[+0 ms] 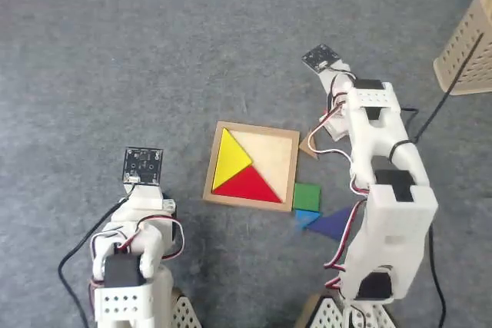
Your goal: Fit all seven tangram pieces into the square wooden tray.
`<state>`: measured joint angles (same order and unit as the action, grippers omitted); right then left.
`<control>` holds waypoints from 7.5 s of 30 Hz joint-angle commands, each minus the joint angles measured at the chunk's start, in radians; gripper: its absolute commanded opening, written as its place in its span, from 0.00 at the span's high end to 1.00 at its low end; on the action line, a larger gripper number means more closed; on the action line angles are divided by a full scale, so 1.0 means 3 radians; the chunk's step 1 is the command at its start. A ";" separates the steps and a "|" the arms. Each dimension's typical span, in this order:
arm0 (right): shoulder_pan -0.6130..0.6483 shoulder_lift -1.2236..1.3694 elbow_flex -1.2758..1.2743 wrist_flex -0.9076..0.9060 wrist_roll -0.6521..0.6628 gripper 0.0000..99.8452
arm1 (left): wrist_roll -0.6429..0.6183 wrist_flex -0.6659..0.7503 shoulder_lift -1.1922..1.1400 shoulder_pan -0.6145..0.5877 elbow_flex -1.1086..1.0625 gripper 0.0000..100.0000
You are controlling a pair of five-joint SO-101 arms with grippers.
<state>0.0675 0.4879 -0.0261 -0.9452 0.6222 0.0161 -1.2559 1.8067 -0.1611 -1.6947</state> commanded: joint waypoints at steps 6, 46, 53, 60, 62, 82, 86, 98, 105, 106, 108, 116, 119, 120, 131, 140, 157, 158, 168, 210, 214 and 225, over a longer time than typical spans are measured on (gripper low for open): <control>-0.0038 -0.0095 0.0189 0.0023 -0.0169 0.99 | 0.0010 -0.0026 0.0061 0.0015 0.0033 0.98; 0.1547 -0.1946 -0.1468 -0.0197 -0.3007 0.99 | 0.0010 -0.0026 0.0061 0.0015 0.0033 0.98; 0.1665 -0.1941 -0.1463 -0.0187 -0.3365 0.99 | 0.0010 -0.0026 0.0061 0.0015 0.0033 0.98; 0.1685 -0.1941 -0.1468 -0.0212 -0.3304 0.83 | 0.0010 -0.0026 0.0061 0.0015 0.0033 0.98; 0.1685 -0.1941 -0.1468 -0.0217 -0.3304 0.80 | 0.0010 -0.0026 0.0061 0.0015 0.0033 0.98; 0.1706 -0.1982 -0.1949 0.0458 -0.2798 0.99 | 0.0010 -0.0026 0.0061 0.0015 0.0033 0.98; 0.1706 -0.1951 -0.2066 0.0611 -0.2798 0.99 | 0.0010 -0.0026 0.0061 0.0015 0.0033 0.98; 0.1373 -0.1977 -0.2337 0.0606 -0.2787 0.99 | 0.0010 -0.0026 0.0061 0.0015 0.0033 0.98; 0.1404 -0.2013 -0.2332 0.0483 -0.2670 0.99 | 0.0010 -0.0026 0.0061 0.0015 0.0033 0.98; 0.1404 -0.2053 -0.2337 0.0468 -0.2629 0.99 | 0.0010 -0.0026 0.0061 0.0015 0.0033 0.98; 0.1399 -0.2156 -0.2383 0.0453 -0.2588 0.99 | 0.0010 -0.0026 0.0061 0.0015 0.0033 0.98; 0.1409 -0.2872 -0.2644 0.0442 -0.2578 0.99 | 0.0010 -0.0026 0.0061 0.0015 0.0033 0.98; 0.1337 -0.3255 -0.2787 0.0442 -0.2573 0.99 | 0.0010 -0.0026 0.0061 0.0015 0.0033 0.98; 0.1286 -0.3378 -0.2849 0.0442 -0.2567 0.99 | 0.0010 -0.0026 0.0061 0.0015 0.0033 0.98; 0.0442 -0.3455 -0.2982 0.0156 -0.1949 0.97 | 0.0010 -0.0026 0.0061 0.0015 0.0033 0.98; 0.0749 -0.2851 -0.2828 -0.0090 -0.1754 0.87 | 0.0010 -0.0026 0.0061 0.0015 0.0033 0.98; 0.0872 -0.2335 -0.1412 -0.0243 -0.1759 0.76 | 0.0010 -0.0026 0.0061 0.0015 0.0033 0.98; 0.0872 -0.2181 -0.1330 -0.0217 -0.1759 0.75 | 0.0010 -0.0026 0.0061 0.0015 0.0033 0.98; 0.0867 -0.0979 -0.0711 -0.0115 -0.1739 0.72 | 0.0010 -0.0026 0.0061 0.0015 0.0033 0.98; 0.0330 -0.0693 -0.0532 -0.0090 -0.1770 0.72 | 0.0010 -0.0026 0.0061 0.0015 0.0033 0.98; 0.0478 -0.0923 -0.0547 -0.0156 -0.1770 0.72 | 0.0010 -0.0026 0.0061 0.0015 0.0033 0.98; 0.0550 -0.1031 -0.0568 -0.0238 -0.1616 0.72 | 0.0010 -0.0026 0.0061 0.0015 0.0033 0.98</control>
<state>0.2240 0.2516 -0.2271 -1.0096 0.0928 0.0161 -1.2574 1.8067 -0.1611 -1.6947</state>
